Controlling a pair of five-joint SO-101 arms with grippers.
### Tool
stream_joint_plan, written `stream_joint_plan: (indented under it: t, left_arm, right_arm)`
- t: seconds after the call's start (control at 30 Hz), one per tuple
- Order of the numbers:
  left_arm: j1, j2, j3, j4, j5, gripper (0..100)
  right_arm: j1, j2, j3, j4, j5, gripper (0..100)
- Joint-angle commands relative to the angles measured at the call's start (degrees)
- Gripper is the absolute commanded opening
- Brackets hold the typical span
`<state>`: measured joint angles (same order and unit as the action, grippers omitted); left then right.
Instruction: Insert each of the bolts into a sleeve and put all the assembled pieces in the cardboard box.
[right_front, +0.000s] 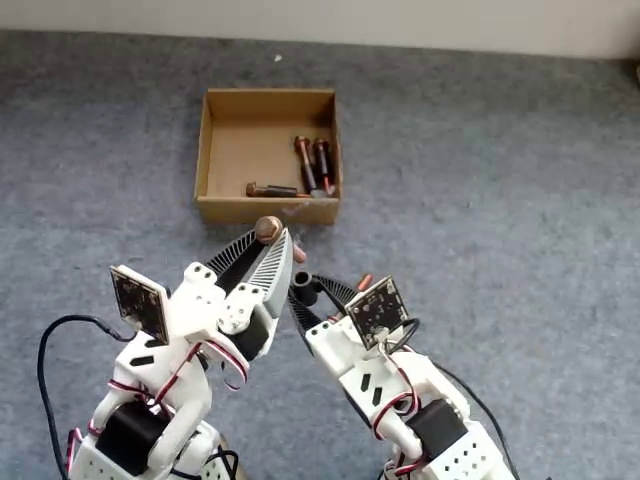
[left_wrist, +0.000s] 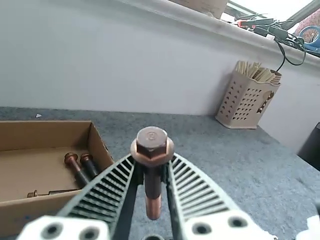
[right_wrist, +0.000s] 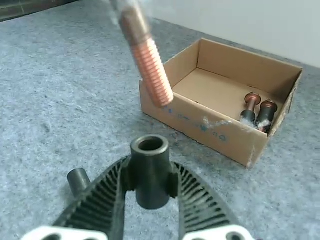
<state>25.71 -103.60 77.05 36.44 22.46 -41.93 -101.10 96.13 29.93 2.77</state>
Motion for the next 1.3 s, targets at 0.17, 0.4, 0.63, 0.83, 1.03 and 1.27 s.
stream_joint_plan:
  t: [0.17,0.4,0.63,0.83,1.03,1.27]
  left_arm:
    - [1.2,-0.7,-3.3,6.2,-0.6,1]
    - [1.4,-0.7,-2.8,10.2,-0.6,1]
    - [3.7,-0.7,-2.3,11.8,-0.7,1]
    - [6.9,-0.6,-0.4,11.4,-0.9,1]
    - [5.1,-0.6,-0.4,11.7,-0.9,9]
    - [-0.7,-0.5,-0.7,17.2,-0.7,28]
  right_arm:
    - [0.9,-1.6,8.0,0.1,0.4,0.4]
    - [0.9,-1.6,8.0,0.1,0.4,0.4]
    - [1.0,-1.6,8.0,0.1,0.1,0.4]
    - [1.9,-1.6,8.0,0.1,0.4,0.4]
    - [1.9,-1.6,8.0,0.1,0.4,0.4]
    - [1.9,-1.3,8.0,0.1,0.4,0.4]
